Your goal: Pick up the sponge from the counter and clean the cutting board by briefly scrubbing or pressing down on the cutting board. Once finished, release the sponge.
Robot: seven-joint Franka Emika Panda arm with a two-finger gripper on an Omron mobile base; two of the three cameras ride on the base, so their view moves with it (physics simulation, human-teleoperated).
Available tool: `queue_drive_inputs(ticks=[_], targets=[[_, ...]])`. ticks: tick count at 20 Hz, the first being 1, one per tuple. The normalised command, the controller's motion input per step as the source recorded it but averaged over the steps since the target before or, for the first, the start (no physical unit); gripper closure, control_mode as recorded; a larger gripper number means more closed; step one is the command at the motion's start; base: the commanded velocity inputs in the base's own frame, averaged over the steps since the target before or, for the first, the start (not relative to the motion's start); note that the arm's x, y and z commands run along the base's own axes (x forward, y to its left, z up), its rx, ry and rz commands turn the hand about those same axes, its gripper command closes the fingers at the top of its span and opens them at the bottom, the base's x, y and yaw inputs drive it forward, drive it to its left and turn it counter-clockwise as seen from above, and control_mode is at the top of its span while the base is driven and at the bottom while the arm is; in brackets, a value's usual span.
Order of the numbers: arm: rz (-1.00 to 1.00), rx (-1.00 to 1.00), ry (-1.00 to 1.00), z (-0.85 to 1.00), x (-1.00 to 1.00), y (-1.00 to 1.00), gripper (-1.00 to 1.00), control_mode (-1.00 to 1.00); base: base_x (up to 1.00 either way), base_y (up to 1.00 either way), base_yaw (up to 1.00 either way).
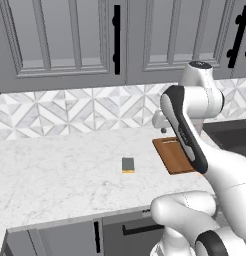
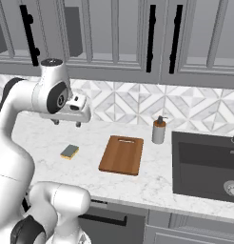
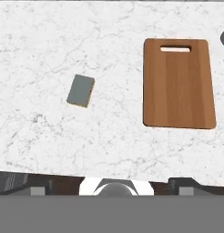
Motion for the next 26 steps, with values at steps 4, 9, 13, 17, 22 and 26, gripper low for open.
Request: queue_drive_inputs(ticks=[4,9,13,17,22,26], targets=[[0.0,0.0,0.06,-0.31,-0.45,0.12,-1.0,-1.0,0.0,0.0,0.0],[0.0,0.0,0.09,-0.38,-0.15,0.26,-1.0,-1.0,0.0,0.0,0.0],[0.0,0.0,0.2,-0.46,0.02,0.38,-1.0,-1.0,0.0,0.0,0.0],[0.0,0.0,0.17,-0.52,0.41,0.57,-1.0,-1.0,0.0,0.0,0.0],[0.0,0.0,0.11,-0.36,0.46,0.41,-1.0,-1.0,0.0,0.0,0.0],[0.0,0.0,0.05,-0.32,0.34,0.09,-1.0,-1.0,0.0,0.0,0.0]])
